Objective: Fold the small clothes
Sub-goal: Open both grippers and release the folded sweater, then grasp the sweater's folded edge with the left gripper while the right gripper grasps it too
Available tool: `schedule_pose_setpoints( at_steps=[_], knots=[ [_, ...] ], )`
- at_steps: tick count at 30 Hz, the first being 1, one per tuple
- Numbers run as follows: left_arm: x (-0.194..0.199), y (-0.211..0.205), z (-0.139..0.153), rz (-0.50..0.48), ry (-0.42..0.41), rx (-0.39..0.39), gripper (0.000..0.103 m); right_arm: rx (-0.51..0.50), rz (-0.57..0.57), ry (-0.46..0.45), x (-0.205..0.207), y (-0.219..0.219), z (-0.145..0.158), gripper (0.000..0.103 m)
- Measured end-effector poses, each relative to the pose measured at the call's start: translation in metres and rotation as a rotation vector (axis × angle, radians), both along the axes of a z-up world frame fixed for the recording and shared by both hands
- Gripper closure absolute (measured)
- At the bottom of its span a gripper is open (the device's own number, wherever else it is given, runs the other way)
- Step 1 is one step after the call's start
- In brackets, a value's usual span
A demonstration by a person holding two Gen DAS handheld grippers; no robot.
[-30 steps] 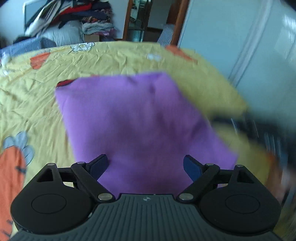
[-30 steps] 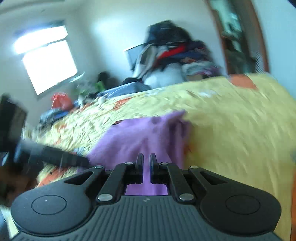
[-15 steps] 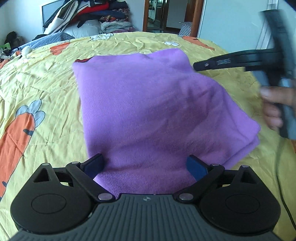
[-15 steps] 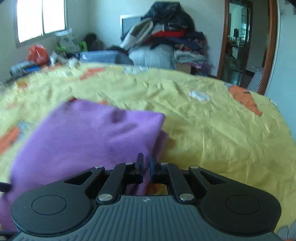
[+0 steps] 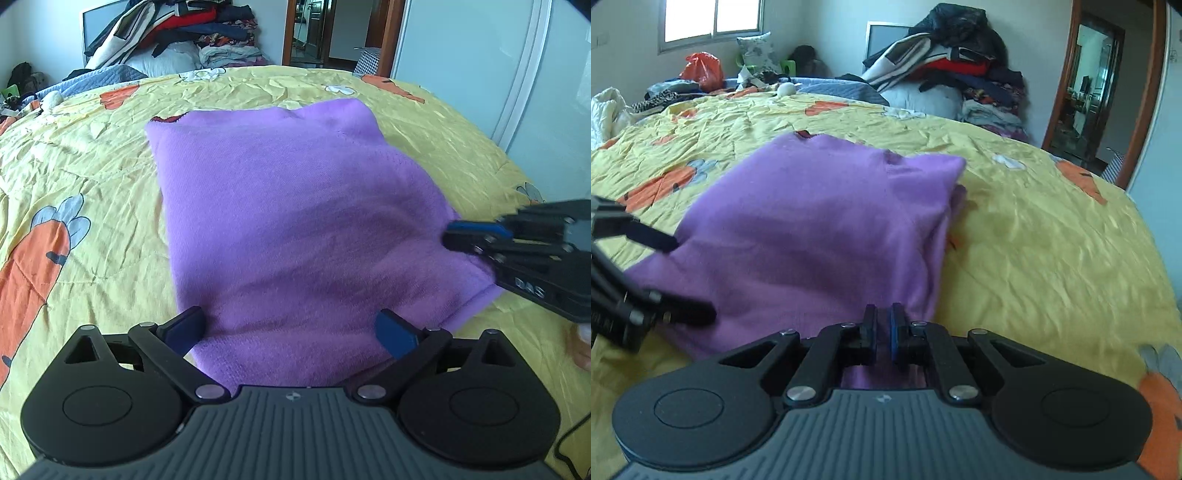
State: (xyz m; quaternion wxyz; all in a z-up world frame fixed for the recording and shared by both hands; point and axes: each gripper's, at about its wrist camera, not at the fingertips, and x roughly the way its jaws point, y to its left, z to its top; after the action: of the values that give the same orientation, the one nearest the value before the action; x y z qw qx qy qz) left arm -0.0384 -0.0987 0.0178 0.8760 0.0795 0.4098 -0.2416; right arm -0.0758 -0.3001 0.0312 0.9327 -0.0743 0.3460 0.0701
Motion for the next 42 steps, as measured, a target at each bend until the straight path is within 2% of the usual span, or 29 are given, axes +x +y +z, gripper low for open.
schedule_pose_setpoints(
  at_steps=[4, 6, 7, 9, 10, 11, 15, 17, 24, 28, 32, 33, 35, 36, 37, 38, 39, 42],
  knots=[
    [-0.002, 0.008, 0.001, -0.004, 0.012, -0.016, 0.002, -0.033, 0.010, 0.012, -0.014, 0.002, 0.002, 0.097],
    [0.003, 0.018, 0.004, 0.008, 0.039, -0.049, 0.001, 0.006, 0.001, 0.025, -0.013, -0.003, 0.007, 0.091],
    [0.007, 0.025, 0.005, 0.026, 0.055, -0.065, 0.001, 0.045, -0.004, 0.028, -0.011, -0.009, 0.011, 0.081],
    [0.020, 0.044, 0.008, 0.068, 0.074, -0.118, 0.001, 0.131, -0.006, 0.029, -0.005, -0.023, 0.015, 0.054],
    [0.028, 0.053, 0.009, 0.098, 0.085, -0.131, 0.001, 0.148, -0.028, 0.022, -0.001, -0.029, 0.017, 0.030],
    [0.038, 0.062, 0.010, 0.125, 0.103, -0.149, 0.001, 0.151, -0.044, 0.005, 0.002, -0.035, 0.018, 0.025],
    [0.082, 0.090, 0.010, 0.196, 0.202, -0.275, 0.001, 0.256, -0.054, 0.009, 0.023, -0.060, 0.021, 0.026],
    [0.103, 0.094, 0.007, 0.193, 0.260, -0.340, 0.001, 0.330, -0.048, 0.021, 0.037, -0.073, 0.018, 0.026],
    [0.141, 0.068, 0.006, 0.176, 0.334, -0.407, 0.001, 0.590, 0.000, 0.130, 0.083, -0.101, -0.008, 0.026],
    [0.160, 0.058, -0.002, 0.150, 0.461, -0.517, 0.002, 0.803, 0.056, 0.186, 0.103, -0.115, -0.023, 0.025],
    [0.190, 0.054, -0.007, 0.181, 0.530, -0.581, 0.002, 0.863, 0.051, 0.192, 0.122, -0.108, -0.029, 0.026],
    [0.197, 0.055, -0.008, 0.195, 0.554, -0.594, 0.005, 0.868, 0.042, 0.190, 0.128, -0.105, -0.029, 0.026],
    [0.214, 0.054, -0.010, 0.215, 0.576, -0.600, 0.018, 0.876, 0.024, 0.193, 0.141, -0.098, -0.029, 0.026],
    [0.221, 0.051, -0.010, 0.216, 0.580, -0.573, 0.051, 0.882, 0.019, 0.200, 0.147, -0.095, -0.029, 0.027],
    [0.226, 0.048, -0.011, 0.209, 0.576, -0.516, 0.070, 0.873, 0.011, 0.206, 0.152, -0.092, -0.028, 0.042],
    [0.229, 0.045, -0.011, 0.179, 0.565, -0.502, 0.070, 0.830, -0.003, 0.221, 0.157, -0.086, -0.027, 0.071],
    [0.229, 0.043, -0.010, 0.154, 0.552, -0.479, 0.071, 0.774, -0.021, 0.236, 0.158, -0.080, -0.025, 0.074],
    [0.221, 0.041, 0.005, 0.087, 0.485, -0.397, 0.075, 0.734, -0.052, 0.236, 0.153, -0.069, -0.021, 0.078]
  ],
)
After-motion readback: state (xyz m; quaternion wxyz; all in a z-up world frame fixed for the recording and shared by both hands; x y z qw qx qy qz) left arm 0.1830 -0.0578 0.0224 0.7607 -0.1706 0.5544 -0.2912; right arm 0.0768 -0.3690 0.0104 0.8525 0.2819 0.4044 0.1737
